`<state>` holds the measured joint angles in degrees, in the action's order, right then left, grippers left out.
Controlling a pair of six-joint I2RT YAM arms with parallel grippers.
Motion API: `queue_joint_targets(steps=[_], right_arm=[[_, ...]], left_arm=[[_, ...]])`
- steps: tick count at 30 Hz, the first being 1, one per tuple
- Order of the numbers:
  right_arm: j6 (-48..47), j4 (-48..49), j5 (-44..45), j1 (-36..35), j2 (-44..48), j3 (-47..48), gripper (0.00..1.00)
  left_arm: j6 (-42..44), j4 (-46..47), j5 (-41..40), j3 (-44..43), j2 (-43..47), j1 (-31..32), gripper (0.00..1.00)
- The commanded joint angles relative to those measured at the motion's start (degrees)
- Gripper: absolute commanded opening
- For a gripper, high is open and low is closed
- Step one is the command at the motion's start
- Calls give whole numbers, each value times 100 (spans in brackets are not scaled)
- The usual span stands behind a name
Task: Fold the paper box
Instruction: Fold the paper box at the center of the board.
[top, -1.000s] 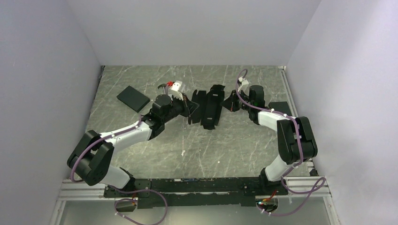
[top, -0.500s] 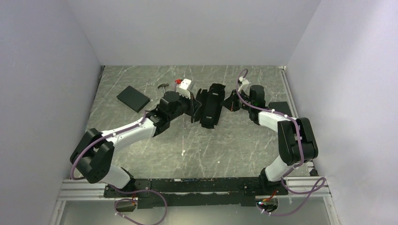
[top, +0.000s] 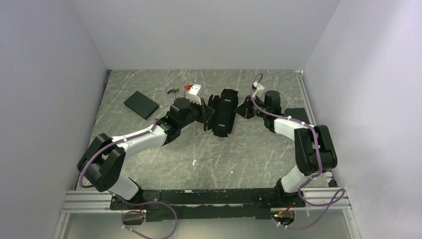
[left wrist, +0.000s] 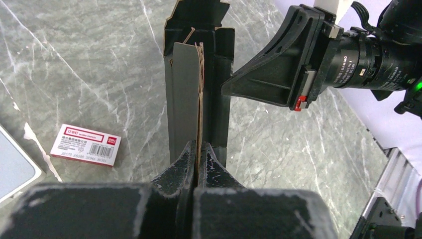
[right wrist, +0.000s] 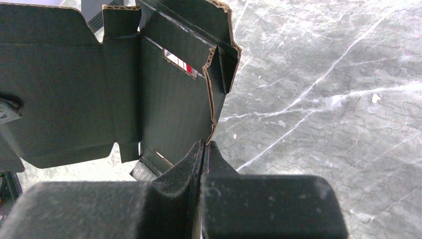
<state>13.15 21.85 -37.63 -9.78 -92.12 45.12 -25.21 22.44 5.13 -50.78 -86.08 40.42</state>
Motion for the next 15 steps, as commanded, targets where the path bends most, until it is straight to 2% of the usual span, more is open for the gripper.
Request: queue_joint_targets(steps=[1,15], right_arm=[[65,347,-465,-200,256,25,0],[65,320,-473,-200,188,32,0]], left_arm=[[-701,910,833,118,-111,-18,0],[-1292,1589,1576,269,-306,-325,0]])
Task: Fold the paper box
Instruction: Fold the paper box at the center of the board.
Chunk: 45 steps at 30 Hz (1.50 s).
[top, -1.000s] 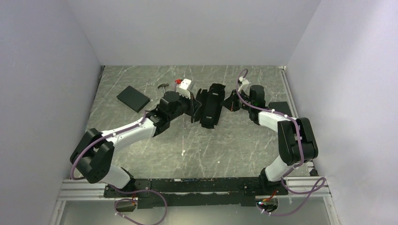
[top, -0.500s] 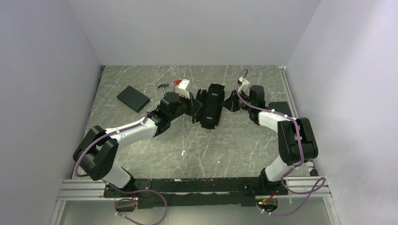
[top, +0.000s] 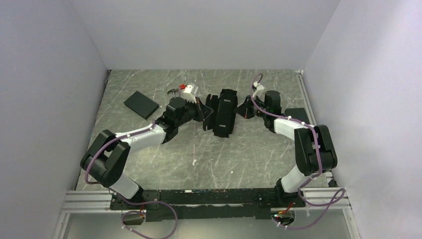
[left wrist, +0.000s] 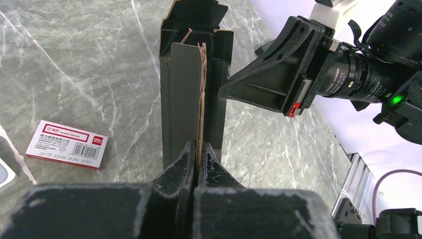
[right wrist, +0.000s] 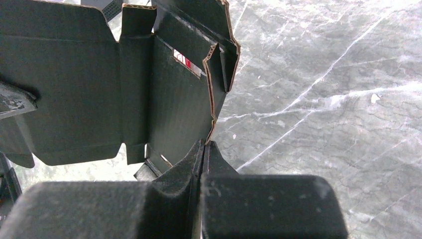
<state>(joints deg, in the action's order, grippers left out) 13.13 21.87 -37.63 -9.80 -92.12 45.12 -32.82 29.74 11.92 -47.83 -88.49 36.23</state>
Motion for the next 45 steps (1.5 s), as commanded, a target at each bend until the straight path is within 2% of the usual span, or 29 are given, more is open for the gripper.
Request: queue_joint_targets(steps=[1,14,23,30,34,39,45], right_arm=[[75,318,-474,-196,181,32,0],[-114,-5,-140,-236,121,160,0],[-254,-234,-213,-311,-18,304,0],[-94,7,-608,-312,-73,278,2],[-214,-104,-587,-320,-119,355,2],[-567,-535,-147,-367,-138,598,1],[-999,-563,98,-479,244,682,3]], left_arm=[[-549,899,937,-24,-86,86,0],[-571,894,1064,-50,-193,63,0],[-272,260,505,-100,-77,101,0],[-16,217,270,-10,77,133,0],[29,438,233,68,93,176,0],[34,816,274,149,153,194,0],[205,1016,150,156,324,199,0]])
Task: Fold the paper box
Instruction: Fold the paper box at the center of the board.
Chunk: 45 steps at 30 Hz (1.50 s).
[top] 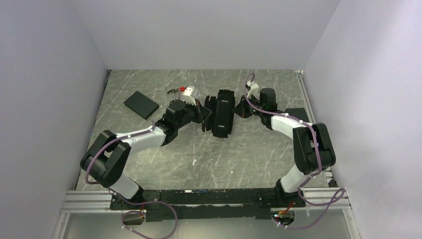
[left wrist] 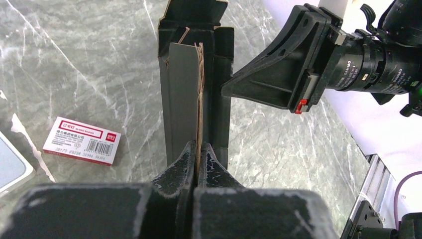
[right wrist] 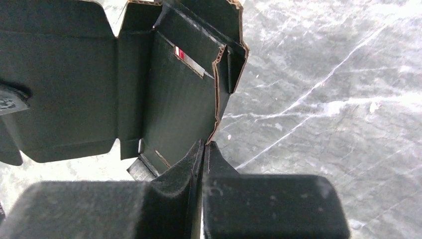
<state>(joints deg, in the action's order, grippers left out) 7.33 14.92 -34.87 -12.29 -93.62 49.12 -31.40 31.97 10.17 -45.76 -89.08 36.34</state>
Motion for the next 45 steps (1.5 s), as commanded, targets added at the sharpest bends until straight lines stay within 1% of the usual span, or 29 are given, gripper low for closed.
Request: queue_joint_targets(steps=[1,4,5,11,15,21,27,35,42,45], right_arm=[[-494,148,-176,-230,451,308,4],[-679,86,-145,-230,591,441,3],[-872,72,-108,-230,605,497,3],[-1101,338,41,-234,594,680,0],[-1332,1000,94,-252,551,446,0],[-1645,1890,235,-300,444,-80,0],[-2354,2718,298,-495,371,-715,0],[-2347,2775,-15,-519,377,-979,1],[-2263,2444,-401,-520,384,-949,11],[-2105,2361,-523,-511,364,-901,13]], left_arm=[[149,787,286,-60,429,185,0],[439,782,187,-88,568,191,0],[541,808,160,-91,608,196,0],[1317,1175,54,-59,623,259,0],[1882,1739,-103,107,396,357,0],[2402,2908,-247,416,-205,466,0],[2731,3653,-347,654,-756,558,0],[2889,4142,-376,1084,-913,598,0],[2794,4473,-402,1495,-885,604,0],[2782,4506,-401,1579,-862,613,0]])
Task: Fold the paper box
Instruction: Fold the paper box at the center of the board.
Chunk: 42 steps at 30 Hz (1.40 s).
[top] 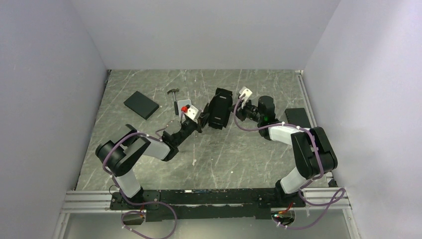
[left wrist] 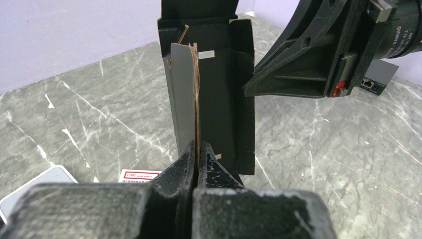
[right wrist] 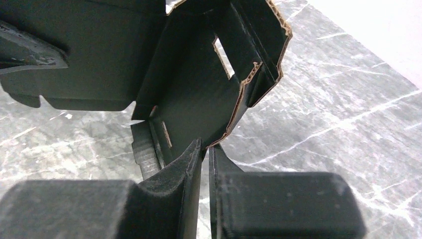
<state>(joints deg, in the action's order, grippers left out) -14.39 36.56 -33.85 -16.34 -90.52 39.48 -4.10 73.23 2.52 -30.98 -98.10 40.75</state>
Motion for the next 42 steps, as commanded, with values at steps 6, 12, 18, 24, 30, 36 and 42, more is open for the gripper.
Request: queue_joint_targets(steps=[6,12,18,24,30,36,42], right_arm=[[372,41,-950,-79,13,210,15],[1113,30,-1056,-62,-83,437,15],[1868,58,-430,-48,-116,587,11],[2222,-48,93,-40,-50,641,3],[2584,-275,301,-29,22,745,0],[3113,-1507,1186,-38,97,1350,0],[3729,-1605,846,-168,172,1474,0]], left_arm=[[37,434,341,235,80,195,0],[-22,451,353,272,122,208,0],[-157,452,461,277,197,233,0],[-422,471,635,292,336,291,0],[-784,464,803,295,483,328,0],[-1036,66,571,139,662,417,0],[-1133,-263,559,-89,627,451,0]])
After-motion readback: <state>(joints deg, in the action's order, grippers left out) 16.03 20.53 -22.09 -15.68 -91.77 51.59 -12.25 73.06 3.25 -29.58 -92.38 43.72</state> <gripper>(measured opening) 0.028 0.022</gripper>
